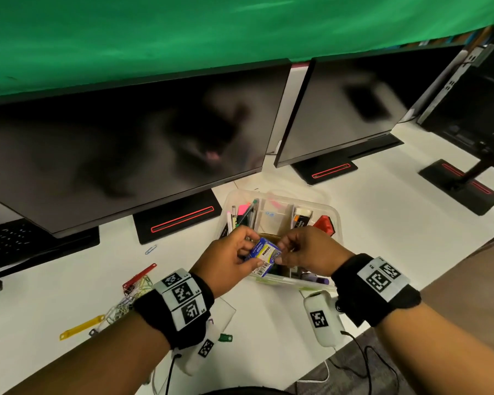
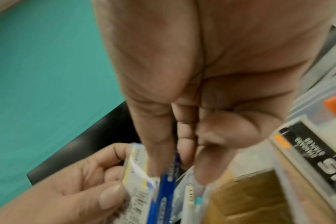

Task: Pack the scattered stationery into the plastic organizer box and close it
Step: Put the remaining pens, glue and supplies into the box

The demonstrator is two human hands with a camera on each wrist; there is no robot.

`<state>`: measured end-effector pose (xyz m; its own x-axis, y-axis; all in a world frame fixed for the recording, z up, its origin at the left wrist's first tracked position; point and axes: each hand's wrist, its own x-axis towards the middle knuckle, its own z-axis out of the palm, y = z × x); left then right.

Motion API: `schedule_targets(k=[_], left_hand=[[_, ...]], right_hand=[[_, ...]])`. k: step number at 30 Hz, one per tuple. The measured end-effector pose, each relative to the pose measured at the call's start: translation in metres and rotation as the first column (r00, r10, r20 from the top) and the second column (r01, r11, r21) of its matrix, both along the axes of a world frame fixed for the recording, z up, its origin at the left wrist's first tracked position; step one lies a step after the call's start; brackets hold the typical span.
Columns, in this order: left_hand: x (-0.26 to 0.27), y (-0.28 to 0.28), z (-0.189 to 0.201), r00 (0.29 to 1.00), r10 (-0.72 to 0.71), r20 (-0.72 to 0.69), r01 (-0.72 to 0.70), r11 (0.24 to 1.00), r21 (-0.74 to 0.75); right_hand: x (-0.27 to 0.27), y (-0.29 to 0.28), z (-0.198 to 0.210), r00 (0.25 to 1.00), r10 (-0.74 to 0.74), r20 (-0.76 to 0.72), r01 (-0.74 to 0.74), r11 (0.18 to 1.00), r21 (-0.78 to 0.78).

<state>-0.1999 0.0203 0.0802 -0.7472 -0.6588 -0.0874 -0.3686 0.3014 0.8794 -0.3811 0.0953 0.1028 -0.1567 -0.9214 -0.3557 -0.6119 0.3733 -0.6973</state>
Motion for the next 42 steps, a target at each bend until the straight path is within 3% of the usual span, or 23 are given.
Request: schedule_targets(k=[4, 6, 10, 12, 14, 18, 24, 26, 29, 32, 34, 37, 39, 42], left_hand=[[-0.012, 0.006, -0.003, 0.999, -0.046, -0.020, 0.047, 0.997, 0.059], [-0.016, 0.005, -0.003, 0.998, -0.063, 0.006, 0.062, 0.998, 0.033], [-0.006, -0.008, -0.008, 0.964, -0.070, 0.257, 0.134, 0.961, -0.242], [0.005, -0.015, -0.014, 0.933, -0.072, 0.353, 0.185, 0.937, -0.296], [0.014, -0.019, -0.019, 0.906, -0.096, 0.412, 0.236, 0.923, -0.305], [0.023, -0.023, -0.025, 0.880, -0.124, 0.458, 0.318, 0.871, -0.375], [0.026, -0.023, -0.032, 0.897, -0.132, 0.421, 0.312, 0.864, -0.396], [0.034, -0.025, -0.034, 0.917, -0.111, 0.384, 0.281, 0.861, -0.423], [0.062, -0.035, -0.039, 0.940, -0.002, 0.341, 0.165, 0.878, -0.449], [0.108, -0.050, -0.052, 0.900, 0.092, 0.425, 0.098, 0.909, -0.404], [0.138, -0.059, -0.064, 0.845, 0.156, 0.511, 0.047, 0.931, -0.361], [0.179, -0.064, -0.078, 0.748, 0.230, 0.623, -0.043, 0.953, -0.300], [0.202, -0.062, -0.085, 0.667, 0.240, 0.705, -0.087, 0.965, -0.247], [0.235, -0.055, -0.095, 0.579, 0.219, 0.785, -0.134, 0.976, -0.173]], right_hand=[[-0.009, 0.010, -0.004, 0.997, -0.032, 0.074, 0.039, 0.995, -0.089], [-0.014, 0.014, -0.001, 0.997, -0.065, 0.042, 0.069, 0.992, -0.104], [-0.034, 0.022, 0.005, 0.940, -0.110, -0.323, 0.085, 0.992, -0.091], [-0.036, 0.025, 0.004, 0.865, -0.013, -0.502, 0.024, 1.000, 0.016], [-0.030, 0.025, -0.003, 0.812, 0.095, -0.576, -0.029, 0.992, 0.122], [-0.014, 0.022, -0.025, 0.778, 0.203, -0.595, -0.110, 0.976, 0.189], [-0.012, 0.013, -0.039, 0.798, 0.197, -0.570, -0.043, 0.961, 0.272], [-0.007, 0.009, -0.029, 0.820, 0.100, -0.564, -0.012, 0.987, 0.158], [0.020, 0.005, -0.011, 0.886, -0.088, -0.455, -0.002, 0.981, -0.194], [0.065, -0.006, -0.009, 0.962, 0.001, -0.274, -0.088, 0.948, -0.304], [0.091, -0.014, -0.027, 0.956, 0.155, -0.251, -0.208, 0.958, -0.198], [0.123, -0.023, -0.066, 0.858, 0.412, -0.305, -0.372, 0.910, 0.185], [0.136, -0.022, -0.089, 0.795, 0.505, -0.335, -0.368, 0.841, 0.396], [0.145, -0.020, -0.112, 0.784, 0.514, -0.348, -0.306, 0.808, 0.504]])
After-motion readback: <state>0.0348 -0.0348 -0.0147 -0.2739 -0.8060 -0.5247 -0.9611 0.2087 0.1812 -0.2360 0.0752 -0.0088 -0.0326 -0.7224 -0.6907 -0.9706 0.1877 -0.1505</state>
